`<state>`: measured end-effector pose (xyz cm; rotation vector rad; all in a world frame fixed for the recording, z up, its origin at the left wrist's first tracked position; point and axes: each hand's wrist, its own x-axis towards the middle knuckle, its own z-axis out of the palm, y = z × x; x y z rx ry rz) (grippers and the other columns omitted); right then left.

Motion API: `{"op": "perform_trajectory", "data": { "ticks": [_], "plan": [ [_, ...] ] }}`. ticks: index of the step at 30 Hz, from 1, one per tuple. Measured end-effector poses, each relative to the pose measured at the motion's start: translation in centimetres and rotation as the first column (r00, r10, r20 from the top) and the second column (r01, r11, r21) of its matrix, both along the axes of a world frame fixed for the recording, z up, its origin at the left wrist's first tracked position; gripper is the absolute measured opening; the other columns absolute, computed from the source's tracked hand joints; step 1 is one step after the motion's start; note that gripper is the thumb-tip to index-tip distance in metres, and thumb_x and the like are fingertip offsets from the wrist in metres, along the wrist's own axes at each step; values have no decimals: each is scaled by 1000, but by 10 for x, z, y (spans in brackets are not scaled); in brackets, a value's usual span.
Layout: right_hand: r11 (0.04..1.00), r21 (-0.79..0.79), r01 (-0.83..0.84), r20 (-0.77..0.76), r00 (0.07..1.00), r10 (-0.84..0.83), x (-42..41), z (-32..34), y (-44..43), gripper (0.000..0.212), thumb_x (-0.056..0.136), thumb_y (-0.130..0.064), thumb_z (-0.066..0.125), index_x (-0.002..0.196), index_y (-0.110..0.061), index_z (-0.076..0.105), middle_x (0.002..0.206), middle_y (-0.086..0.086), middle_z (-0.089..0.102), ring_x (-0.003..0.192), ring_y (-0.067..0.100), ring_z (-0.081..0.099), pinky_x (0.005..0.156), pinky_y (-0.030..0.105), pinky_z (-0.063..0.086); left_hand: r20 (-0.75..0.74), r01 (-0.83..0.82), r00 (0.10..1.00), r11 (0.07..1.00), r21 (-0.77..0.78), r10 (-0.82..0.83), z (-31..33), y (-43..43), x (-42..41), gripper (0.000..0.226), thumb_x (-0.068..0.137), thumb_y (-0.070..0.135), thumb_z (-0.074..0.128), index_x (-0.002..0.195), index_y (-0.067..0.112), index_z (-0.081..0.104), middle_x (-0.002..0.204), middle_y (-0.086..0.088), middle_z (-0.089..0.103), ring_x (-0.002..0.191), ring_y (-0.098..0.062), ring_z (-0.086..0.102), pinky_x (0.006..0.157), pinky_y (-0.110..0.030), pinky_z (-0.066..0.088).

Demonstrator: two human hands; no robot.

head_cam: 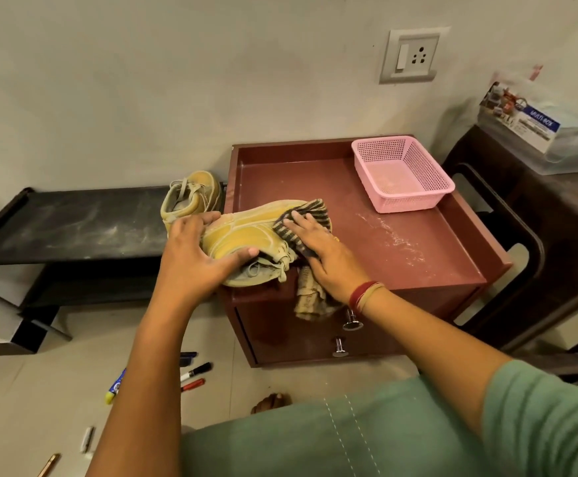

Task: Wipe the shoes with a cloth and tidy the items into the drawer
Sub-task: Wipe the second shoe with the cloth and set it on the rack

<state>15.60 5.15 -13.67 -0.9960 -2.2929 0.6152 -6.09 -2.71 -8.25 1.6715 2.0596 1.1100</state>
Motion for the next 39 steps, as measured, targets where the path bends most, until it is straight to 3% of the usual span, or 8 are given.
{"op": "perform_trajectory", "data": {
  "ticks": [6,9,16,19,23,25,31,39],
  "plan": [
    [987,144,-66,165,985,42,-1,-4,-12,73,84,9,38,147,-21,18,154,-3,19,144,15,13,118,31,11,1,3,1000,1000,-7,-3,2,0,-1,93,50,71,71,129,25,52,121,10,38,109,-3,36,90,-25,32],
    [991,107,85,192,976,-105,12,-6,5,69,86,9,37,147,-20,21,154,0,20,144,16,13,119,38,13,5,-9,1000,1000,-10,9,3,1,1,97,49,75,73,129,24,53,125,6,42,109,-3,36,90,-25,32],
    [992,64,108,181,976,-118,12,-4,2,63,90,6,35,146,-24,28,153,0,26,142,17,19,115,24,8,26,-26,999,1000,-17,27,4,1,4,94,52,72,75,129,25,52,125,4,42,111,-8,40,91,-27,34],
    [926,-91,365,-34,929,-370,21,3,16,55,89,3,39,139,-20,42,144,9,43,135,25,36,115,33,23,14,-47,999,999,-6,47,3,2,7,88,57,65,73,131,22,52,129,0,43,111,-9,41,91,-27,35],
    [966,-82,247,-414,873,-258,-9,33,-4,46,88,4,44,131,-12,52,129,7,58,120,20,52,105,40,40,6,-52,999,999,6,52,2,2,6,98,49,79,68,128,24,53,122,7,43,107,-5,39,89,-26,35],
    [988,-97,122,-457,876,-153,-34,45,-18,43,91,-1,47,132,-14,52,132,6,55,125,19,48,107,43,38,6,-51,999,999,12,51,2,1,6,98,47,80,61,128,25,53,119,9,42,107,-5,40,88,-26,36],
    [983,-179,-51,-267,964,2,-68,28,-27,38,93,-38,45,131,-42,46,148,-15,34,143,9,12,114,49,-10,-40,16,999,1000,-15,-16,1,0,2,80,64,53,77,132,23,49,119,10,38,109,-4,38,89,-24,33],
    [972,-169,160,-140,973,-185,-22,-10,4,42,97,-40,42,136,-45,28,155,-14,11,142,7,-1,117,49,5,-27,23,999,999,-42,-24,3,1,0,85,60,53,81,132,21,50,128,2,42,117,-12,41,95,-28,35]
  ]
}}
